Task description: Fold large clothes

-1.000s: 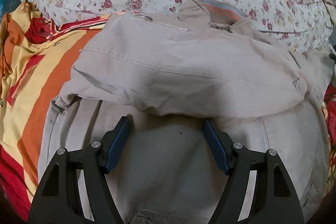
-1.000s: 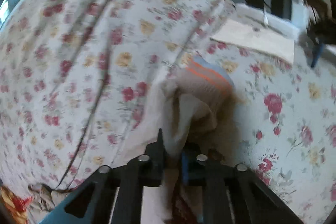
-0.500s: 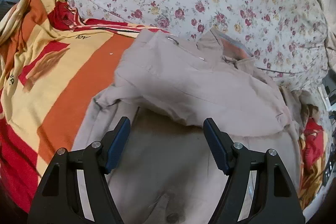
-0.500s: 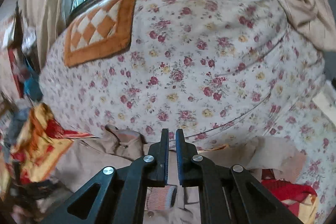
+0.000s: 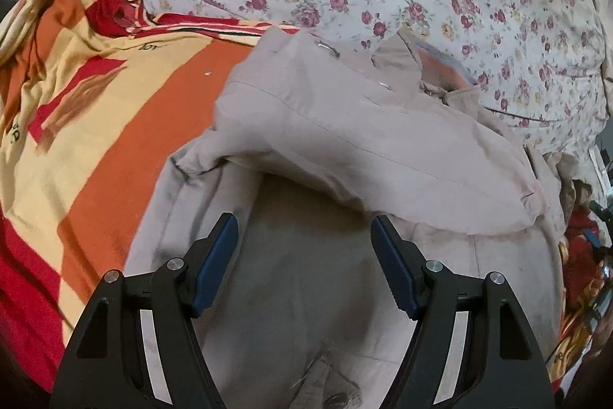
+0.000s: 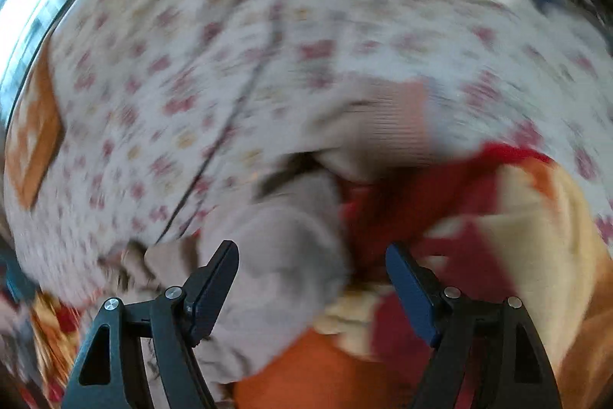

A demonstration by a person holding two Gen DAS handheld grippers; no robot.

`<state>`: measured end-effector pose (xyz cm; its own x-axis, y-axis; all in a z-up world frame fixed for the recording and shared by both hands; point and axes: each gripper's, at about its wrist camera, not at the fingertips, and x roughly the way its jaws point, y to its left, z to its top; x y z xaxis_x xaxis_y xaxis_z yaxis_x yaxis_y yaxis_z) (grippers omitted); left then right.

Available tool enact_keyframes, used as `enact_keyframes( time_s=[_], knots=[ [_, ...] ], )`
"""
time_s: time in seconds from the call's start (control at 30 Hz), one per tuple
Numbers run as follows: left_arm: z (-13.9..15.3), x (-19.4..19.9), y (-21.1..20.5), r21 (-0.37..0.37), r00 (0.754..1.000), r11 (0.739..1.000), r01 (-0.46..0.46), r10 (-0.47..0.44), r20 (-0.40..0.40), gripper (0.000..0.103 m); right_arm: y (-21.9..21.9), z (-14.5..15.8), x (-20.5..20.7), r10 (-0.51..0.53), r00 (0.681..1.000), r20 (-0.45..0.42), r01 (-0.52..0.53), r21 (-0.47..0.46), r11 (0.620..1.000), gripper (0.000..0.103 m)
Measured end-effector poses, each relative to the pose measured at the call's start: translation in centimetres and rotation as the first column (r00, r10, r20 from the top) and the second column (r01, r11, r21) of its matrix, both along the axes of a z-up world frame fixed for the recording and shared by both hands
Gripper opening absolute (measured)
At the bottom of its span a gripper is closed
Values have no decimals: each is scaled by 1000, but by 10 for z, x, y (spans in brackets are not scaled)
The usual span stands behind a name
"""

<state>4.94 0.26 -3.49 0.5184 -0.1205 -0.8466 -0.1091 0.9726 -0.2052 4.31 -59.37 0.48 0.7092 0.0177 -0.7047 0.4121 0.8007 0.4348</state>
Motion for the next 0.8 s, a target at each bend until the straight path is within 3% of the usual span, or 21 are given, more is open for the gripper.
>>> enact_keyframes(
  time_s=[0.2, 0.33, 0.53, 0.57, 0.6, 0.63, 0.8],
  knots=[
    [-7, 5, -15, 6, 1000, 1000, 25, -25, -16, 72, -31, 0, 8, -51, 993, 107, 35, 142, 989, 77],
    [-7, 6, -24, 42, 998, 998, 56, -56, -20, 72, -39, -11, 38, -75, 985, 156, 20, 323, 946, 77],
    [-9, 8, -26, 53, 998, 997, 62, -61, -28, 72, -59, -20, 64, -270, 949, 164, 167, 462, 871, 75],
    [-10, 9, -26, 57, 998, 996, 62, -61, -28, 72, -59, -18, 68, -275, 949, 154, 182, 446, 876, 56],
    [-10, 9, -26, 58, 998, 996, 62, -61, -28, 72, -59, -14, 70, -273, 950, 155, 187, 421, 887, 28],
    [-10, 8, -26, 57, 998, 996, 62, -61, -28, 72, -59, -10, 74, -259, 955, 148, 187, 381, 906, 19],
    [-9, 7, -24, 46, 998, 997, 55, -54, -26, 72, -56, 13, 65, -207, 964, 165, 167, 228, 959, 8]
  ],
)
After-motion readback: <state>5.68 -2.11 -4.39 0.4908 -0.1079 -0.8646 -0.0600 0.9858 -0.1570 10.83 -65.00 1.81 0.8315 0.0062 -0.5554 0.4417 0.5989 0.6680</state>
